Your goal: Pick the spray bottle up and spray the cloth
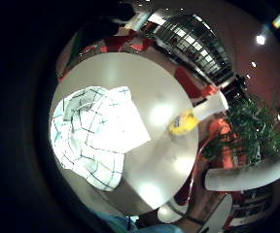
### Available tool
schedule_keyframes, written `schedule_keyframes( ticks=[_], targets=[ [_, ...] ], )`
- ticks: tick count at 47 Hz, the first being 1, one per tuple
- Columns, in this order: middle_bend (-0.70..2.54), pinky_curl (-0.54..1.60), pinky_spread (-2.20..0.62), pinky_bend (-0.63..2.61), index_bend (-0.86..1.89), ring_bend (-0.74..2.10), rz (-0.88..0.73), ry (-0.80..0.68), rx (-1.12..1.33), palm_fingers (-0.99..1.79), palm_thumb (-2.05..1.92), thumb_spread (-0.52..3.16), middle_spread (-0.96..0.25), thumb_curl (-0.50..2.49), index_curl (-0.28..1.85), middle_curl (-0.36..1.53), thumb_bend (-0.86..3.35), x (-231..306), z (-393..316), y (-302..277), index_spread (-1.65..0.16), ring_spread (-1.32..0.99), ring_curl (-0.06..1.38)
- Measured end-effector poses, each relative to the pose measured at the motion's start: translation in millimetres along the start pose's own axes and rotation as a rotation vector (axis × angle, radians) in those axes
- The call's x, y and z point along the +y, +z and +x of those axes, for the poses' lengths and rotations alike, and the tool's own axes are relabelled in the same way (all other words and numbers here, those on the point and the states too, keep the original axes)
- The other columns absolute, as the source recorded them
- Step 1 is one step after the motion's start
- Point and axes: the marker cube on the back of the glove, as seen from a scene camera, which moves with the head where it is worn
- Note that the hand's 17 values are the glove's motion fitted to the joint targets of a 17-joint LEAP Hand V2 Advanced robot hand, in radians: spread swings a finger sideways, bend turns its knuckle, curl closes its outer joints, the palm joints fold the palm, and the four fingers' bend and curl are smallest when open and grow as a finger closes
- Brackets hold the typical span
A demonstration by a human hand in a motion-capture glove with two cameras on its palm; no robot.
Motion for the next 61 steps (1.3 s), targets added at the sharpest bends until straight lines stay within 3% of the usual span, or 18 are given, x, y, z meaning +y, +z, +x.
schedule_keyframes(
  ticks=[8, 18, 47, 53, 61],
  targets=[
    [0.19, 0.18, 0.18, 0.42, 0.23, 0.19, 0.033, 0.034, -0.013, 0.35, 0.47, 0.82, -0.03, 0.16, 0.17, 0.12, 0.26, 14, 6, -11, -0.32, 0.09, 0.09],
    [0.19, 0.22, 0.21, 0.38, 0.23, 0.19, 0.116, 0.081, -0.056, 0.37, 0.49, 1.04, -0.03, 0.22, 0.25, 0.18, 0.21, 41, 15, -26, -0.37, 0.11, 0.12],
    [0.19, 0.31, 0.23, 0.41, 0.11, 0.26, 0.496, 0.567, -0.270, 0.35, 0.60, 1.15, 0.02, 0.33, 0.27, 0.27, 0.05, 86, 109, 5, -0.26, 0.11, 0.22],
    [0.19, 0.33, 0.23, 0.44, 0.09, 0.31, 0.617, 0.649, -0.394, 0.33, 0.61, 1.13, 0.04, 0.35, 0.24, 0.29, 0.02, 92, 130, 18, -0.24, 0.12, 0.25],
    [0.20, 0.34, 0.23, 0.46, 0.09, 0.36, 0.661, 0.740, -0.518, 0.32, 0.64, 1.11, 0.07, 0.37, 0.22, 0.30, -0.01, 90, 147, 39, -0.20, 0.13, 0.27]
  ],
)
